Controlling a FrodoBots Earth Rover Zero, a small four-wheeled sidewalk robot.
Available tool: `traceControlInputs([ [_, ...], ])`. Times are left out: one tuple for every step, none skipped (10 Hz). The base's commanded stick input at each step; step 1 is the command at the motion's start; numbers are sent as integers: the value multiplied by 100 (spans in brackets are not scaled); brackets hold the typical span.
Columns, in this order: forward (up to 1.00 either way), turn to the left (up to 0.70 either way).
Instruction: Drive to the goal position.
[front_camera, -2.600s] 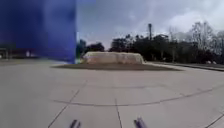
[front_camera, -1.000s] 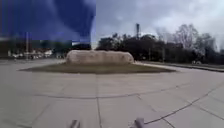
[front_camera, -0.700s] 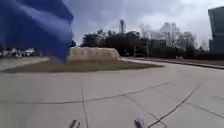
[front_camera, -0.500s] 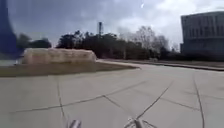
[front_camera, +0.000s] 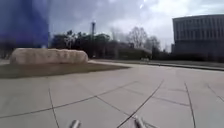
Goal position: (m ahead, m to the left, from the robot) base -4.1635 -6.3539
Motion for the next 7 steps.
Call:
traceControlInputs([
  [0,-85],
  [0,-85],
  [0,-85],
  [0,-85],
  [0,-85],
  [22,-69],
  [59,-48],
])
